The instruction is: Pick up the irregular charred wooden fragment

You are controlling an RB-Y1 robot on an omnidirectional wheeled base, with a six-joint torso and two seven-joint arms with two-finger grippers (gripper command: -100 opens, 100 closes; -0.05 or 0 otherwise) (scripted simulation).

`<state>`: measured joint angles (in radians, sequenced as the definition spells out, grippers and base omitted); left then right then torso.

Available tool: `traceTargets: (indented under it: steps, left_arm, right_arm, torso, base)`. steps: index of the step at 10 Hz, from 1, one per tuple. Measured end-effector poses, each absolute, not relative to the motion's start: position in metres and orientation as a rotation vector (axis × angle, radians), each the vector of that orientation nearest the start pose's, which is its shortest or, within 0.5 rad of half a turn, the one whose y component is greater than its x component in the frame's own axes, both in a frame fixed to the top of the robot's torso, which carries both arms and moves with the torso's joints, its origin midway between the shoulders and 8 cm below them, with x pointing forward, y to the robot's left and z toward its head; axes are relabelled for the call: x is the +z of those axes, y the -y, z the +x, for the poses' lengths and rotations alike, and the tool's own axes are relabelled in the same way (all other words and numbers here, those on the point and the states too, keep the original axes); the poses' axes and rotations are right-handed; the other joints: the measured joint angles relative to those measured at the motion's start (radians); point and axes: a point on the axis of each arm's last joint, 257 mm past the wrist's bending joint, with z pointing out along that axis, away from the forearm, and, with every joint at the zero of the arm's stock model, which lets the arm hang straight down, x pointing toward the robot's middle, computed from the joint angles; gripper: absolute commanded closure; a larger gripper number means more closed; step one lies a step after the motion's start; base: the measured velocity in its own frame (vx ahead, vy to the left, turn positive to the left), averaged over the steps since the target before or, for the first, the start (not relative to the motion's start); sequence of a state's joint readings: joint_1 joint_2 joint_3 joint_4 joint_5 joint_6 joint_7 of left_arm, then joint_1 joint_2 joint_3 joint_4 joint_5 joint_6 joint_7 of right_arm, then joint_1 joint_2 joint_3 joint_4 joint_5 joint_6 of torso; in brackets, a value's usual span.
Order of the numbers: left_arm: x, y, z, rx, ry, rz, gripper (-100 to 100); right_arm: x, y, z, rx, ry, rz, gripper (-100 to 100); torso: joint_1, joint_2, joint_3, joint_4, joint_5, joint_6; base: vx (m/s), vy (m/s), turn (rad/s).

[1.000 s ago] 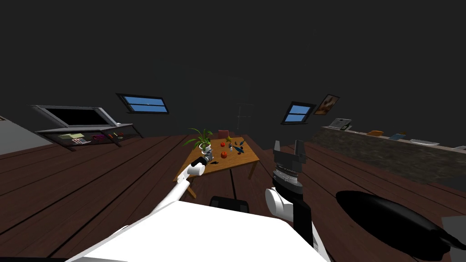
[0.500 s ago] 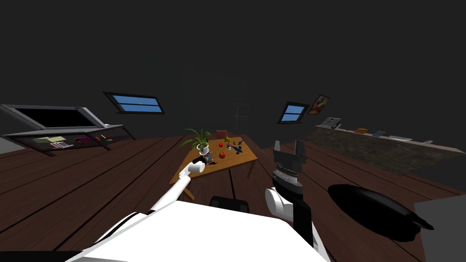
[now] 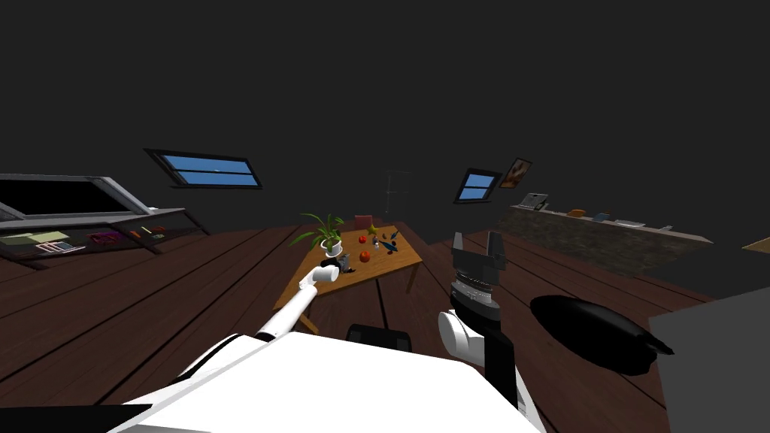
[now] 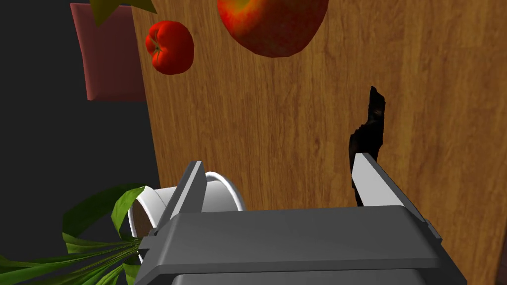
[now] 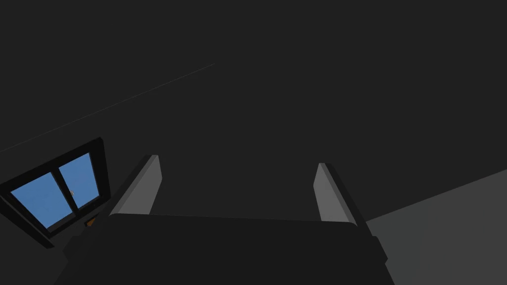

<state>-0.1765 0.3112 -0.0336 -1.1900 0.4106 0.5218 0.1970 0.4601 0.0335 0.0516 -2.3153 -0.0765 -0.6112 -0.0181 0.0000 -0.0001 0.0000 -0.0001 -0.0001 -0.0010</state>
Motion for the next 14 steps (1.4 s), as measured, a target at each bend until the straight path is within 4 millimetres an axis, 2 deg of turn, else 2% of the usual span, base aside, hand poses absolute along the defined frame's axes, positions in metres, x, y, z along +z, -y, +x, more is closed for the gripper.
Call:
traceTargets:
  steps: [5,10,14]
  left_arm:
    - [-0.456,-0.330,0.501,-0.773,-1.533,-2.173,-100]
    - [-0.487,-0.348,0.475,-0.612,-1.545,-2.347,-100]
    - [-0.498,-0.359,0.457,-0.497,-1.538,-2.468,-100]
  right_arm:
    - [0.071,0.269,0.317,1.465,-0.399,0.593,0]
    - [0.071,0.269,0.317,1.465,-0.399,0.593,0]
    - [0.071,0.269,0.317,1.465,-0.399,0.593,0]
  torso:
    - [0.000,0.000,0.000,0.000,0.000,0.000]
    - [0.000,-0.001,0.000,0.000,0.000,0.000]
    - [0.001,-0.001,0.000,0.000,0.000,0.000]
  base:
    - [0.004,-0.001,-0.094]
    - [0.011,0.004,-0.094]
    - [0.015,0.009,-0.086]
